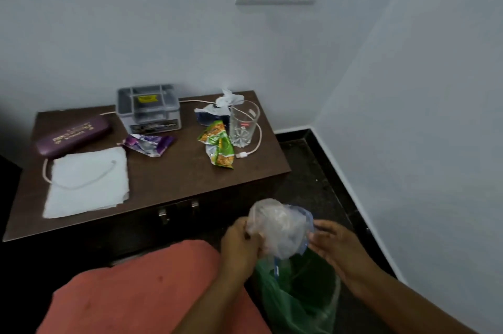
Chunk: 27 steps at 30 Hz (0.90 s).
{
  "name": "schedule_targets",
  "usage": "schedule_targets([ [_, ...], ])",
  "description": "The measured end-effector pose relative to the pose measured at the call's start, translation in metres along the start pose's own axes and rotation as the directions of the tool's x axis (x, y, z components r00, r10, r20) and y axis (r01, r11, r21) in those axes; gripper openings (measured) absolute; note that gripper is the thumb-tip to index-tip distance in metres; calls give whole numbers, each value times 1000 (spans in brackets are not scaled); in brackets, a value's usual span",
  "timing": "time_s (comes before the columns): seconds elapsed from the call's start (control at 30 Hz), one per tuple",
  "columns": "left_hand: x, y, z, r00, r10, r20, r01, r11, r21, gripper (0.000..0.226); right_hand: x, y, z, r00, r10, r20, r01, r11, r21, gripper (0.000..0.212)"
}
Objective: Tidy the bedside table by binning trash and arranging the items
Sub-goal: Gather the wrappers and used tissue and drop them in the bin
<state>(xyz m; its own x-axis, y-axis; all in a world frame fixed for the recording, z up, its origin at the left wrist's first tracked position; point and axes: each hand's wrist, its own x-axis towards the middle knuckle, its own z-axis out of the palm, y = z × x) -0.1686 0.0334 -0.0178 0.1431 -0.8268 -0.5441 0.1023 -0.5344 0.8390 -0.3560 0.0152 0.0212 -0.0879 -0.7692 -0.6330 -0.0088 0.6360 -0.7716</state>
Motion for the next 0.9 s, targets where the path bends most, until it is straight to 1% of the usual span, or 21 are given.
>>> schedule_targets([
  [0.1,8,-23,35,988,-121,96,104,980,170,25,-2,31,-31,991,81,-104,-78,996,35,16],
  [0.17,11,-31,48,977,-165,137,122,952,280,19,4,51,-46,979,130,-157,-123,991,54,15],
  [0.2,13,-36,51,969,-191,159,121,923,365,18,8,61,-52,972,164,-166,-156,986,61,17],
  [0.27,21,-46,48,963,-226,145,119,843,524,30,18,83,-61,951,237,-197,-230,971,57,27],
  [0.33,28,-55,39,958,-266,104,163,809,565,35,26,104,-67,928,283,-243,-283,958,34,36],
  [0.37,31,-59,36,956,-278,93,180,807,562,35,28,111,-68,920,292,-262,-294,955,33,38],
  [0.47,31,-55,31,963,-255,90,177,845,504,40,27,107,-54,925,259,-278,-259,965,36,29],
  [0.53,30,-46,30,975,-204,84,158,912,378,34,26,91,-37,954,198,-223,-196,980,32,29],
  [0.6,32,-32,24,991,-125,57,110,972,208,29,26,66,-16,987,94,-129,-93,996,17,29],
  [0.63,34,-24,17,997,-78,17,74,987,140,25,26,53,-4,995,48,-82,-46,999,23,27],
  [0.7,42,-3,-1,994,29,-105,-27,999,26,20,31,26,23,1000,-29,-2,29,999,22,22],
  [0.77,50,21,-22,961,106,-257,-123,991,-54,22,43,2,53,994,-101,47,101,995,17,19],
  [0.83,64,37,-41,917,104,-386,-140,988,-66,29,56,-19,83,983,-170,75,170,985,11,23],
  [0.9,86,48,-57,894,96,-438,-124,992,-36,37,71,-38,109,974,-214,79,215,976,-11,34],
])
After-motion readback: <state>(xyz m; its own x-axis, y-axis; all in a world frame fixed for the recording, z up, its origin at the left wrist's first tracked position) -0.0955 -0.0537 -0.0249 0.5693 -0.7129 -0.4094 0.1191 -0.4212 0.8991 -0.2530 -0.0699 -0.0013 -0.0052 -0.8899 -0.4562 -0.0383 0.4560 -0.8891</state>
